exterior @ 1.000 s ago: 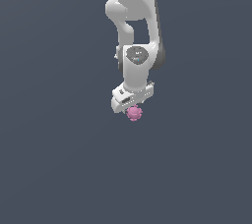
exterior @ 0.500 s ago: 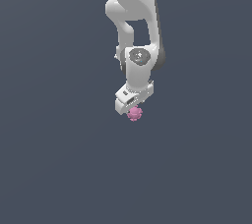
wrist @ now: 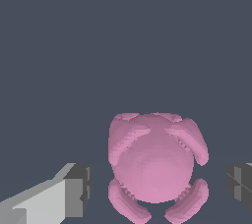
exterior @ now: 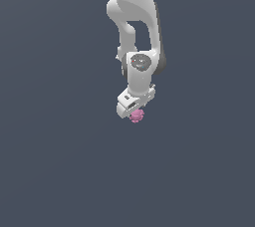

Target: Pick up the object and move it to a goal position.

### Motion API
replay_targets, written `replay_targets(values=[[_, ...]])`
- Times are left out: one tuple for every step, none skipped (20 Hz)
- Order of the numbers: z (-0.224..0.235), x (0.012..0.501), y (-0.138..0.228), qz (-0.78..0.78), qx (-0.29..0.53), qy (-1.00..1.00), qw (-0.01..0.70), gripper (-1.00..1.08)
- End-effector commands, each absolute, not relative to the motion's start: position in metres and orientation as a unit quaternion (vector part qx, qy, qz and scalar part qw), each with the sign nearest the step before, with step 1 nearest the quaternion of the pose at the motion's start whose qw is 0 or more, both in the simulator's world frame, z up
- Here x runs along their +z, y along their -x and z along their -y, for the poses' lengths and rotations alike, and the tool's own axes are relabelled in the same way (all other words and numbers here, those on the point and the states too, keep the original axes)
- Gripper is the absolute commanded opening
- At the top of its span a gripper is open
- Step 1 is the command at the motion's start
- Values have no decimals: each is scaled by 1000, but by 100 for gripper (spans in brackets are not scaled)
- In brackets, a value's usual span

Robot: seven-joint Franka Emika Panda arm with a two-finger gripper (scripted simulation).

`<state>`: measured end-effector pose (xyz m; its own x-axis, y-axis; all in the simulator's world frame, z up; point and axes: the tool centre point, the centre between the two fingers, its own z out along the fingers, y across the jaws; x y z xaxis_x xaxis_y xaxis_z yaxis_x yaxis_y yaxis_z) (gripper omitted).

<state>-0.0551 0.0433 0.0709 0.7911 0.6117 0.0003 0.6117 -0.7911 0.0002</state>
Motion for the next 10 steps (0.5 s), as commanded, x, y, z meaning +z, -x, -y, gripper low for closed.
replay_targets(values=[[-43,58,56,-324,0,-946,0,100],[-44,53,56,-324,0,-946,0,100],[-44,50,56,-324,0,-946,0,100],[-43,46,56,-324,0,-946,0,100],[-44,44,56,-325,0,-946,0,100],[-43,42,56,-325,0,-946,0,100],[-43,40,56,-325,0,-946,0,100],[-43,40,55,-325,0,-946,0,100],[-43,39,55,-325,0,-946,0,100],[-43,39,55,-325,0,-946,0,-100]])
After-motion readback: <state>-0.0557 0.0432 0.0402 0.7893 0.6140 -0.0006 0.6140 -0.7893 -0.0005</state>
